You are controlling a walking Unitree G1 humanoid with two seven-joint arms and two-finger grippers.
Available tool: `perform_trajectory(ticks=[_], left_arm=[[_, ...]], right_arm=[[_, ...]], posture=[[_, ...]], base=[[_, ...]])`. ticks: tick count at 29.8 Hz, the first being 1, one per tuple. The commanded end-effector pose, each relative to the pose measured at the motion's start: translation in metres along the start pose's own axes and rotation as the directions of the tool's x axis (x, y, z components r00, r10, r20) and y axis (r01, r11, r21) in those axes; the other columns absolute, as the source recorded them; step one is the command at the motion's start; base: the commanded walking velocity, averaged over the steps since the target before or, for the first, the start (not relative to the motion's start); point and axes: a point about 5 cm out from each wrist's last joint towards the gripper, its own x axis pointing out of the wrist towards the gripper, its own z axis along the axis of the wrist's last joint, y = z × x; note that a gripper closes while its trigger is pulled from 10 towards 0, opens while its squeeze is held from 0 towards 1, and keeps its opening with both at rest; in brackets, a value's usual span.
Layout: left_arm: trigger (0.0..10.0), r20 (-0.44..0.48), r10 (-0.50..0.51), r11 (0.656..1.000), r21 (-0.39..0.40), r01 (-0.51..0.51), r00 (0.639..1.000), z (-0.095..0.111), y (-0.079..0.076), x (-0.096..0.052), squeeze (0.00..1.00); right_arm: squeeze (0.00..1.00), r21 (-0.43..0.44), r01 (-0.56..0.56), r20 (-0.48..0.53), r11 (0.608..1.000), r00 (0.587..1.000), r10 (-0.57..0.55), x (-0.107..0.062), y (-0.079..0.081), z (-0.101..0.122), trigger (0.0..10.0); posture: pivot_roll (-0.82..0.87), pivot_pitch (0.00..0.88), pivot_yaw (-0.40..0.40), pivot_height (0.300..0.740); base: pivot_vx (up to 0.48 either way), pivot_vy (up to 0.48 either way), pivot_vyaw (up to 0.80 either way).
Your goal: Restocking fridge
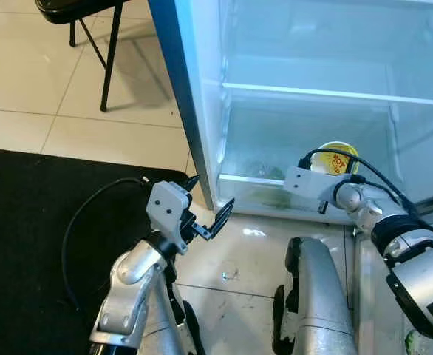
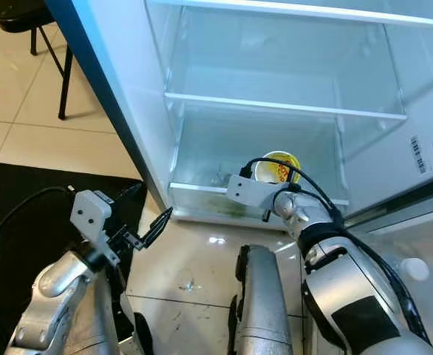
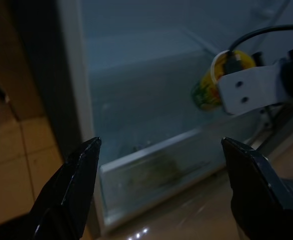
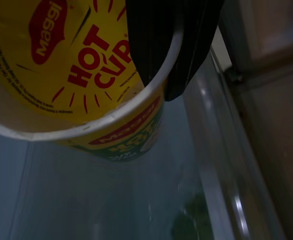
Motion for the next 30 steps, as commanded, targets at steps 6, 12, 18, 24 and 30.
perform_trajectory(ticks=[6, 12, 18, 24, 30], left_arm=[[10.0, -0.054, -0.015, 1.0, -0.014, 0.014, 0.998, 0.001, -0.006, -0.012, 0.0], [10.0, -0.039, -0.046, 0.998, 0.03, 0.047, 0.998, 0.015, -0.004, -0.006, 0.0], [10.0, -0.043, -0.084, 0.992, 0.088, 0.088, 0.996, 0.026, -0.003, -0.005, 0.0], [10.0, -0.036, -0.1, 0.988, 0.117, 0.103, 0.994, 0.037, -0.003, -0.005, 0.0], [10.0, -0.03, -0.103, 0.988, 0.115, 0.106, 0.994, 0.043, -0.005, -0.003, 0.0]], right_arm=[[0.0, -0.079, -0.017, -0.081, 0.997, 0.997, 0.011, -0.005, -0.001, -0.027, 10.0], [0.0, -0.115, -0.001, -0.094, 0.993, 0.996, -0.009, -0.006, -0.009, -0.031, 10.0], [0.0, -0.131, 0.008, -0.07, 0.991, 0.997, -0.017, -0.006, -0.015, -0.026, 10.0], [0.6, -0.185, 0.029, -0.074, 0.982, 0.996, -0.044, -0.007, -0.022, -0.026, 10.0], [0.64, -0.204, 0.066, -0.095, 0.977, 0.992, -0.086, -0.009, -0.028, -0.029, 10.0]], posture=[[0.09, 0.56, -0.044, 0.375], [0.1, 0.574, -0.037, 0.375], [0.11, 0.587, -0.033, 0.375], [0.12, 0.597, -0.031, 0.375], [0.12, 0.605, -0.027, 0.375]], base=[[0.0, 0.0, 0.0], [0.0, 0.0, 0.0], [0.0, 0.0, 0.0], [0.0, 0.0, 0.0], [0.0, 0.0, 0.0]])
